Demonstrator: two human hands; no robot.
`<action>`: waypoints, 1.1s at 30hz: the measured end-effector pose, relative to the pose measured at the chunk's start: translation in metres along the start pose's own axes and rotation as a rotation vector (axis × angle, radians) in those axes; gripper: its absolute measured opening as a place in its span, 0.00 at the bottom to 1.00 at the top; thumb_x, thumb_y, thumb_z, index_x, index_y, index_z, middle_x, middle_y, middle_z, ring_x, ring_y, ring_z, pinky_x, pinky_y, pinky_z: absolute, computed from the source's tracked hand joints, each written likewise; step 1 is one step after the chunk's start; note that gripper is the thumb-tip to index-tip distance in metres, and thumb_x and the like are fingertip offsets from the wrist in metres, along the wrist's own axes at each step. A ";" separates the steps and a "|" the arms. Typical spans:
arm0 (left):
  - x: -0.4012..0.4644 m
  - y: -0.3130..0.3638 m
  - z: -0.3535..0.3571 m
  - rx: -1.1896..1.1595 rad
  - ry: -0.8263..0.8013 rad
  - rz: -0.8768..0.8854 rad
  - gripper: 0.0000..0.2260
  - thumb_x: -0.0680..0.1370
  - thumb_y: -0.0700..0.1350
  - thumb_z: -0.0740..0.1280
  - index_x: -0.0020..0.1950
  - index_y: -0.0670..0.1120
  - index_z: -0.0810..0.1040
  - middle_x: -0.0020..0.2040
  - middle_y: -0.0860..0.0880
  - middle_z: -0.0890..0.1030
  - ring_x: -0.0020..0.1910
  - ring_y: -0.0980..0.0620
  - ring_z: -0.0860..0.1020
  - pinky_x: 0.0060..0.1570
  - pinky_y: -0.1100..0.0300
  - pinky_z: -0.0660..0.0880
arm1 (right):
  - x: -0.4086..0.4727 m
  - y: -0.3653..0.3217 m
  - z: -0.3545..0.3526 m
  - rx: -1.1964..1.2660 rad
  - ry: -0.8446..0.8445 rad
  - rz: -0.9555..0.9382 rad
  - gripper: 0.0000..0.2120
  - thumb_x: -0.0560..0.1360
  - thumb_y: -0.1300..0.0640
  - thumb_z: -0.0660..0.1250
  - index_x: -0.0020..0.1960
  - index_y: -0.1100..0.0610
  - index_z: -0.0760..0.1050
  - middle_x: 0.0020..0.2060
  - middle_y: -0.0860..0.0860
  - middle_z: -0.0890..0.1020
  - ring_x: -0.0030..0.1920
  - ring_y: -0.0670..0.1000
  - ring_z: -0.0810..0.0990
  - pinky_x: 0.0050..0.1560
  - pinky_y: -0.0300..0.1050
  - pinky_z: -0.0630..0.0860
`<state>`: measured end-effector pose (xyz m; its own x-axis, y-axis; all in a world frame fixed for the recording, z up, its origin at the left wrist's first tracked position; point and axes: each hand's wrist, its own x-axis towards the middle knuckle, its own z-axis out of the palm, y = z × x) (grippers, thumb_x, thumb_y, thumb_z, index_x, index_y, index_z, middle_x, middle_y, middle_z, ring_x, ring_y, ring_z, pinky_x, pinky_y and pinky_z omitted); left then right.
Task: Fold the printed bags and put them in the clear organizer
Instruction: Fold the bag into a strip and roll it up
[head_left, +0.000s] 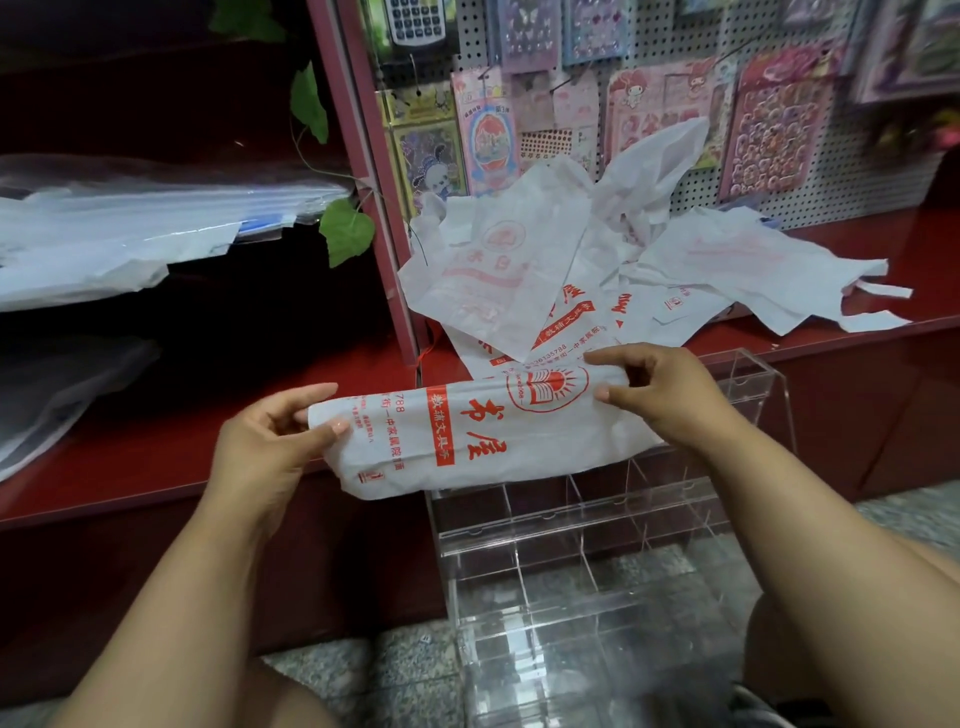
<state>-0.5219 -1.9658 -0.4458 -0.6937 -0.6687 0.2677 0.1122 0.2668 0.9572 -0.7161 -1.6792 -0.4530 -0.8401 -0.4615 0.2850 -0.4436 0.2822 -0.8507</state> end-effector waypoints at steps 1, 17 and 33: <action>-0.001 0.002 0.001 0.008 -0.005 0.008 0.15 0.71 0.29 0.72 0.53 0.45 0.81 0.41 0.48 0.81 0.36 0.60 0.82 0.36 0.70 0.77 | 0.000 -0.001 -0.001 -0.032 0.001 -0.014 0.17 0.72 0.64 0.73 0.59 0.51 0.80 0.55 0.46 0.80 0.56 0.46 0.78 0.58 0.35 0.73; -0.005 0.013 0.002 0.040 -0.053 0.100 0.10 0.78 0.35 0.66 0.40 0.46 0.71 0.50 0.54 0.80 0.46 0.62 0.79 0.44 0.66 0.73 | 0.001 -0.007 0.008 0.100 0.171 0.023 0.11 0.80 0.53 0.61 0.48 0.60 0.74 0.44 0.55 0.78 0.41 0.52 0.75 0.48 0.47 0.73; 0.004 0.000 0.029 -0.034 0.195 -0.243 0.18 0.78 0.41 0.69 0.66 0.47 0.68 0.47 0.45 0.82 0.39 0.50 0.83 0.30 0.58 0.80 | 0.007 0.003 0.013 0.189 -0.134 0.311 0.34 0.70 0.58 0.75 0.71 0.50 0.62 0.56 0.49 0.76 0.53 0.51 0.79 0.52 0.42 0.76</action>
<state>-0.5454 -1.9488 -0.4482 -0.5537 -0.8316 0.0430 -0.0142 0.0611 0.9980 -0.7193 -1.6929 -0.4596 -0.8718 -0.4874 -0.0494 -0.0980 0.2723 -0.9572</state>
